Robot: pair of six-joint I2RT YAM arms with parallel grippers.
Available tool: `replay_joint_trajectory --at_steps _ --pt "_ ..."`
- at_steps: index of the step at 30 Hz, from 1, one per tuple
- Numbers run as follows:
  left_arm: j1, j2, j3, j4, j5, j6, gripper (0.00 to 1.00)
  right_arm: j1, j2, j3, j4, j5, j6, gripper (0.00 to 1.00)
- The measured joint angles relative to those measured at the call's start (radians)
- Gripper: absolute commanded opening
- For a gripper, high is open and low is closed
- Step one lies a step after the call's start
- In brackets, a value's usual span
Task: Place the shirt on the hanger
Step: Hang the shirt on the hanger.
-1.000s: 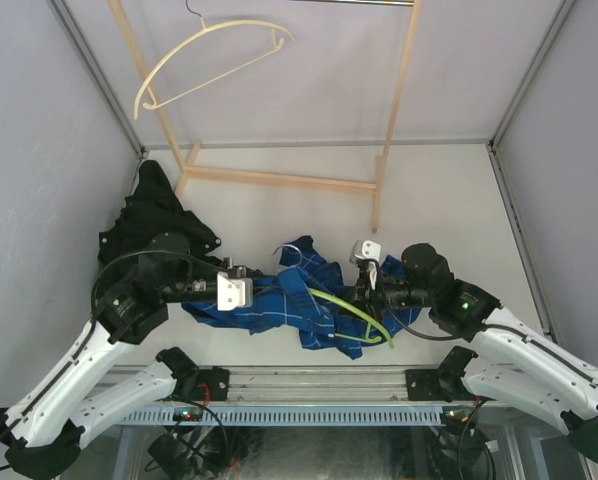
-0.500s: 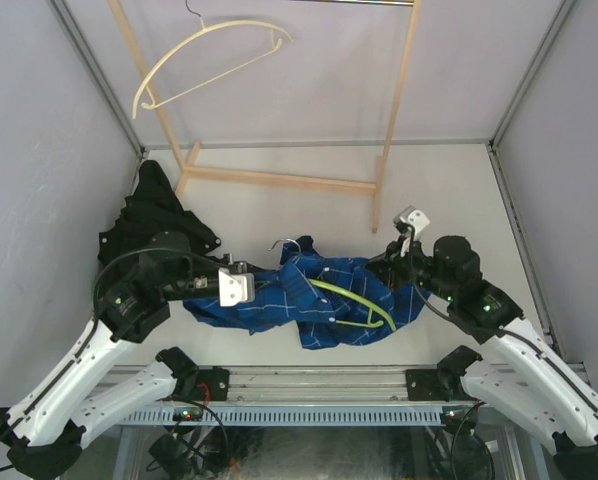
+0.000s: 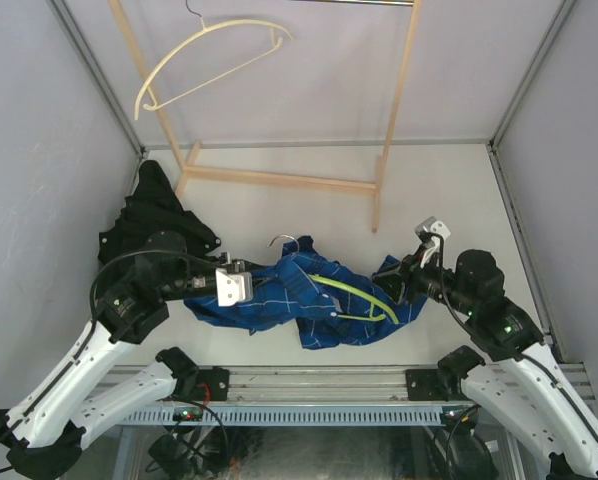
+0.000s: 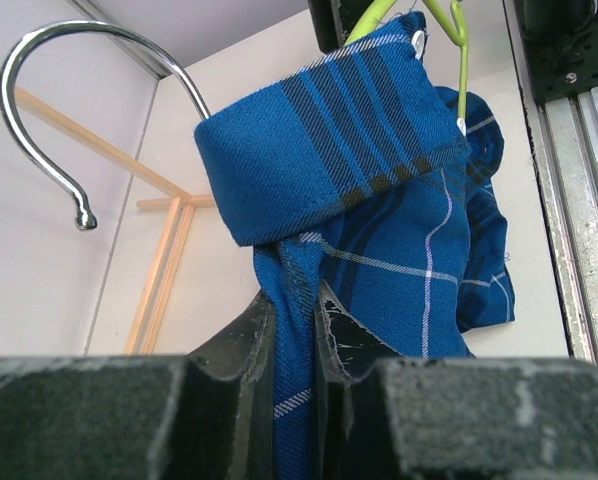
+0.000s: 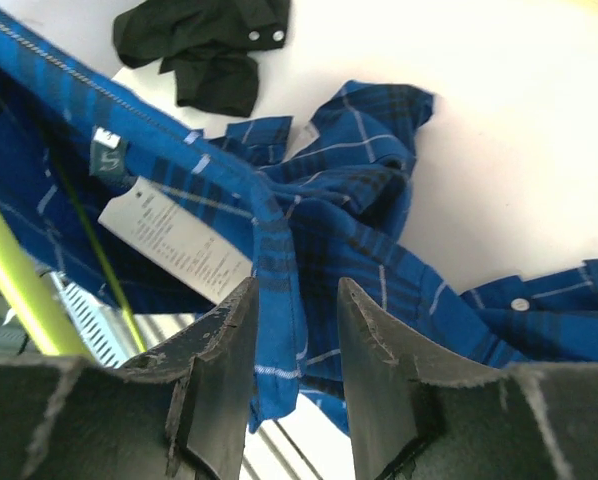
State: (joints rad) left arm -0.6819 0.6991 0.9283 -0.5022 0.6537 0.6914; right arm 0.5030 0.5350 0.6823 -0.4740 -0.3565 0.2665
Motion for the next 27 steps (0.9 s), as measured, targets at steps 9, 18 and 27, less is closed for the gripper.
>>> replay_joint_trajectory --at_steps 9,18,27 --pt "0.001 0.0 0.0 -0.011 0.001 0.0 0.0 -0.006 0.028 -0.08 0.014 -0.158 0.093 0.42" --pt "0.001 0.0 0.0 -0.021 0.008 0.0 0.0 -0.006 0.05 -0.121 0.034 -0.156 0.151 0.49" --pt "0.002 0.0 0.0 -0.002 0.007 0.0 0.0 -0.014 0.123 -0.122 0.013 -0.125 0.164 0.49"
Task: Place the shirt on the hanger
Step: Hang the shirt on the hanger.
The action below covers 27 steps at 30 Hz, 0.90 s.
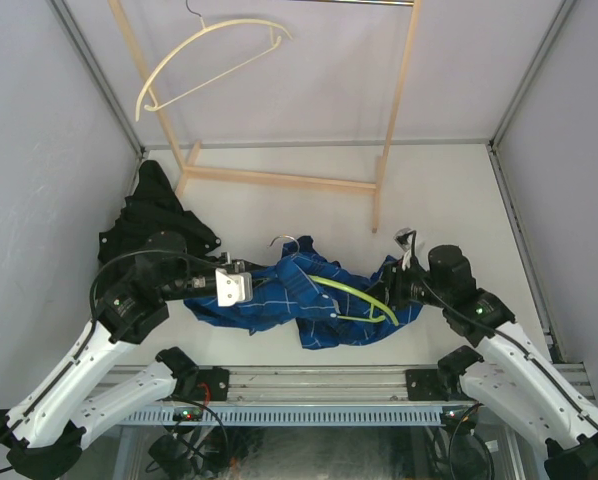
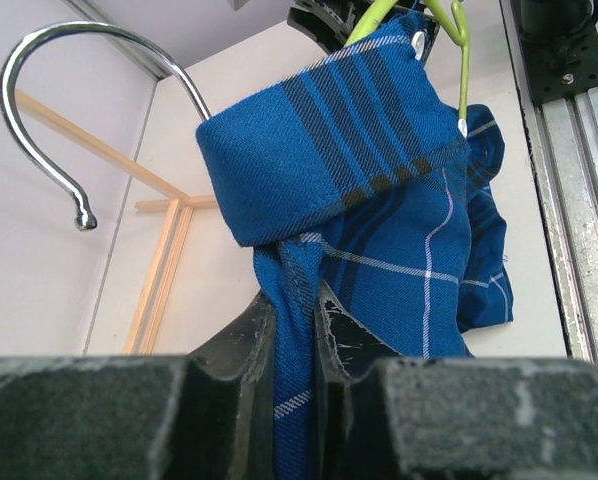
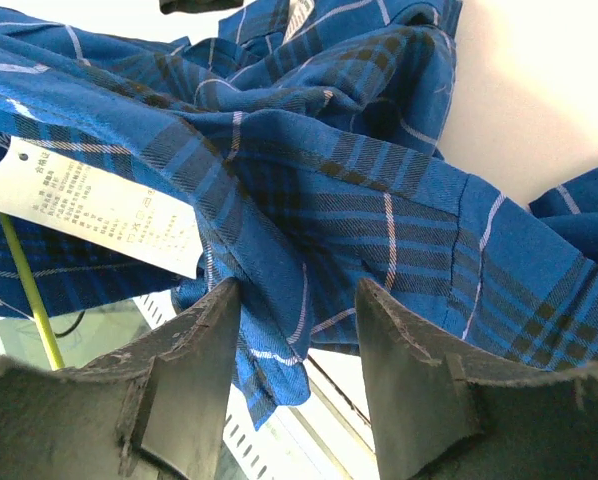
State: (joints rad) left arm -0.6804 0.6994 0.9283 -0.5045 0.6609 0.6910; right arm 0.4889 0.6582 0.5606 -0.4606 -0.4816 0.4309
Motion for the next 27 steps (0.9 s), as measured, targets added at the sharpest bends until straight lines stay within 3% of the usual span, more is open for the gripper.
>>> replay_joint_trajectory --at_steps 8,14,20,27 --pt "0.0 0.0 0.0 0.002 0.0 0.0 0.0 -0.008 0.035 -0.037 0.057 -0.107 0.025 0.35" --pt "0.0 0.001 0.0 0.003 0.0 0.0 0.0 -0.01 0.018 -0.049 0.081 -0.166 0.043 0.43" --pt "0.0 0.001 0.0 0.003 -0.003 0.0 0.0 -0.01 0.027 -0.079 0.118 -0.185 0.057 0.4" --pt "0.0 0.002 0.0 0.01 -0.01 -0.011 0.0 -0.006 0.034 -0.142 0.146 -0.161 0.085 0.01"
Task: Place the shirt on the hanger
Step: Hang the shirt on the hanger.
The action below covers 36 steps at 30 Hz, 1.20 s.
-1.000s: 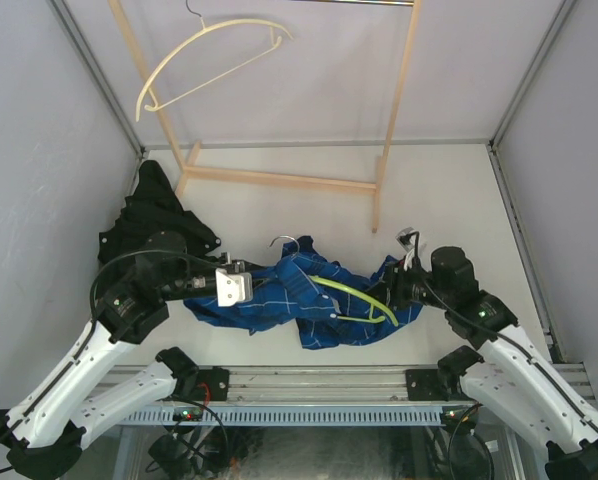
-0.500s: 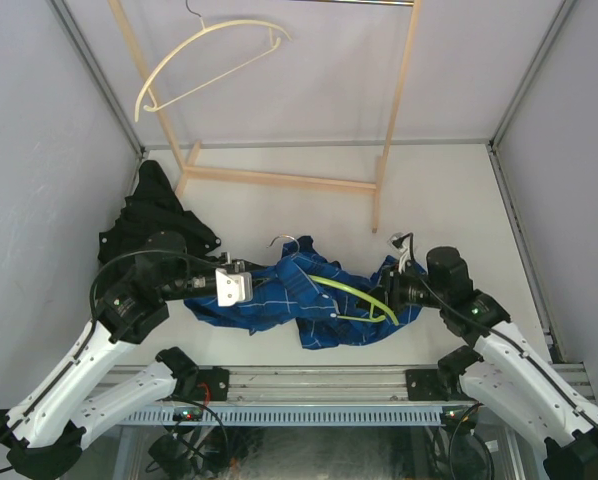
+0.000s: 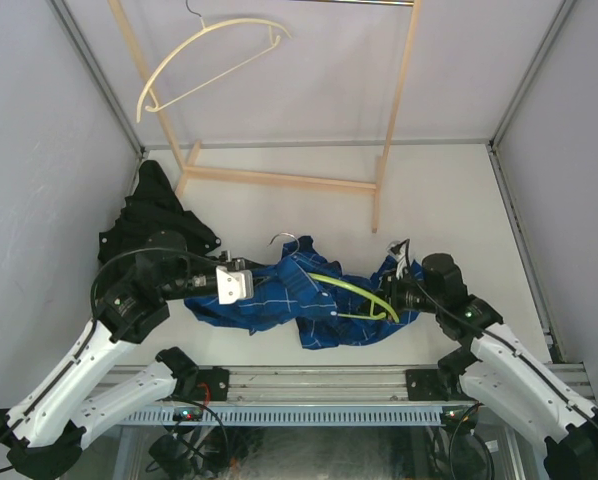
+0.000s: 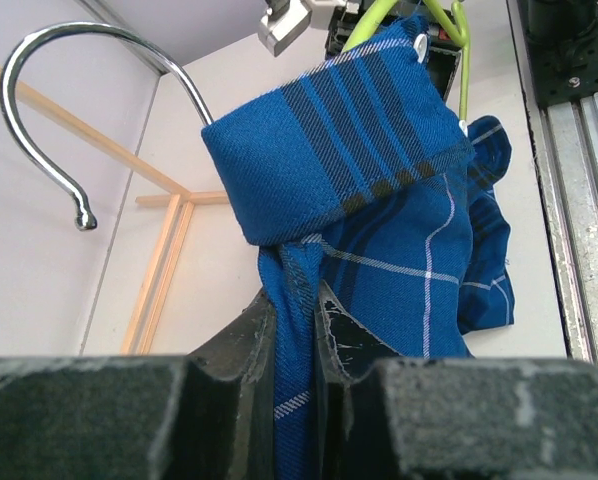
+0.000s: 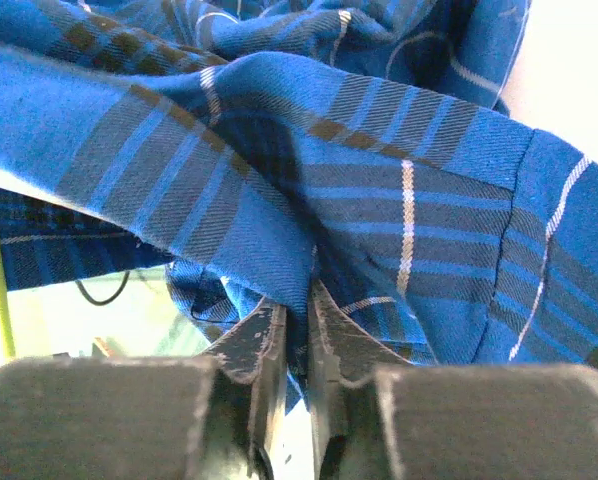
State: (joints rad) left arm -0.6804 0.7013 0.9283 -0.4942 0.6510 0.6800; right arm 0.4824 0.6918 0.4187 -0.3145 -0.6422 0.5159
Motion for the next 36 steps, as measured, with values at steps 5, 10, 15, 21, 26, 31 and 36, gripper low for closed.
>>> replay_joint_trajectory --at_steps 5,10,15,21,26,31,36 --pt "0.0 0.004 0.0 0.012 -0.019 -0.019 0.0 -0.003 -0.086 0.0 -0.011 0.103 0.007 0.0" --pt "0.0 0.004 0.0 0.019 -0.02 -0.025 0.0 -0.01 -0.159 0.063 -0.093 0.238 -0.011 0.0" --pt "0.0 0.002 0.0 0.024 -0.033 -0.026 0.0 -0.011 -0.159 0.172 -0.198 0.328 -0.074 0.0" --pt "0.0 -0.022 -0.031 0.06 -0.067 -0.042 0.0 -0.01 -0.169 0.214 -0.282 0.376 -0.113 0.0" --pt "0.0 -0.05 -0.033 0.058 -0.105 -0.04 0.0 -0.008 -0.164 0.243 -0.309 0.38 -0.114 0.0" --pt "0.0 -0.092 -0.032 0.01 -0.132 -0.025 0.0 -0.007 -0.165 0.292 -0.315 0.388 -0.122 0.0" --pt "0.0 -0.131 -0.032 -0.034 -0.159 -0.015 0.0 -0.002 -0.148 0.332 -0.324 0.383 -0.145 0.0"
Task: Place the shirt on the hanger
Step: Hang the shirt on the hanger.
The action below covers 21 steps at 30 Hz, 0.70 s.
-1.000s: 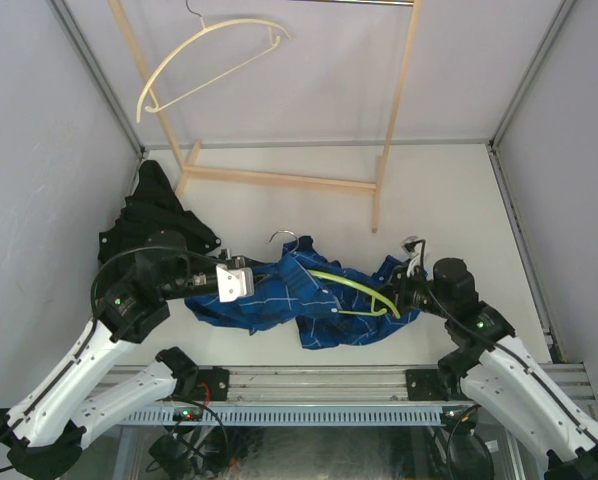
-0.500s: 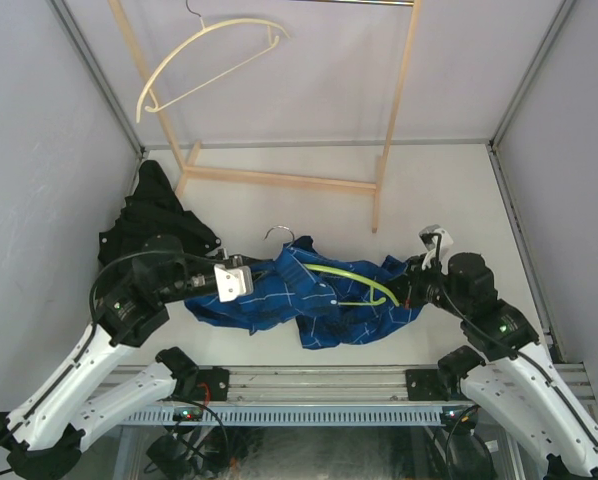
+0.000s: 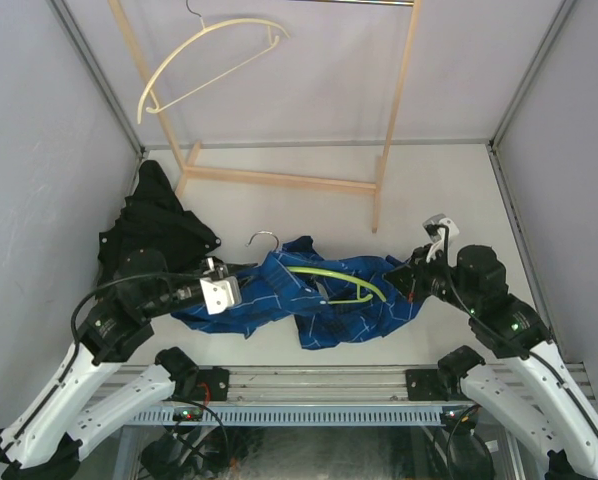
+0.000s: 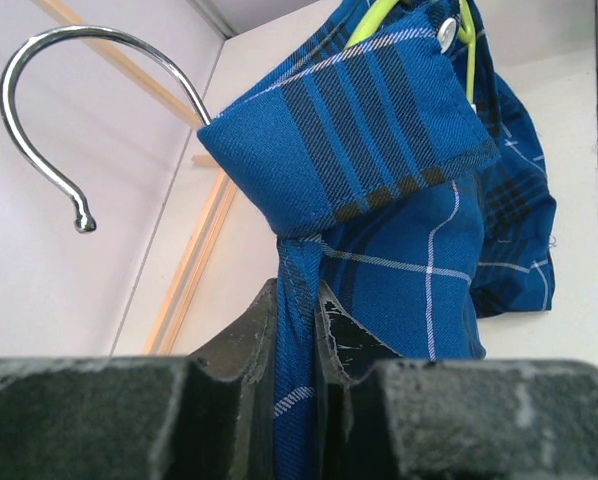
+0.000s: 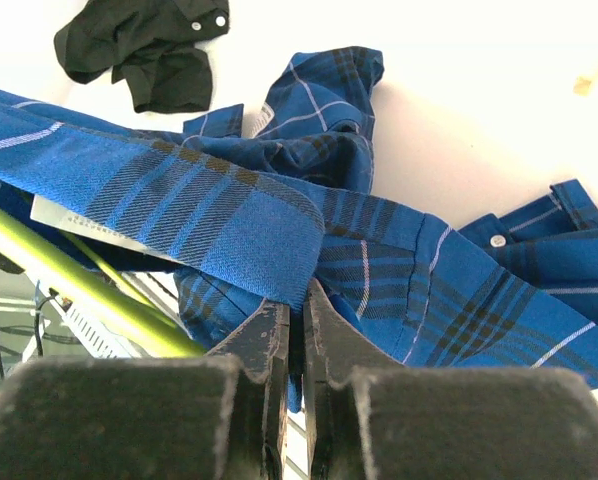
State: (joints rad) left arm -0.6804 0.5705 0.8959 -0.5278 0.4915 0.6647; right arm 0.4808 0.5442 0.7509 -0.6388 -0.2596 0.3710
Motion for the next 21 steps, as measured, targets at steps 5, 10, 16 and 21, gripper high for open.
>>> replay_joint_trajectory --at_steps 5,10,16,21 --pt "-0.001 -0.03 0.0 -0.018 -0.045 0.001 0.0 0.008 0.051 0.067 -0.034 -0.008 -0.039 0.0" --pt "-0.002 -0.042 0.0 -0.016 -0.082 0.0 0.0 0.021 0.079 0.095 -0.053 -0.015 -0.066 0.0" --pt "-0.003 -0.053 0.0 -0.008 -0.118 0.0 0.0 0.046 0.1 0.095 -0.062 -0.015 -0.073 0.0" --pt "-0.005 -0.045 0.0 -0.009 -0.134 0.003 0.0 0.051 0.099 0.098 -0.062 -0.013 -0.073 0.0"
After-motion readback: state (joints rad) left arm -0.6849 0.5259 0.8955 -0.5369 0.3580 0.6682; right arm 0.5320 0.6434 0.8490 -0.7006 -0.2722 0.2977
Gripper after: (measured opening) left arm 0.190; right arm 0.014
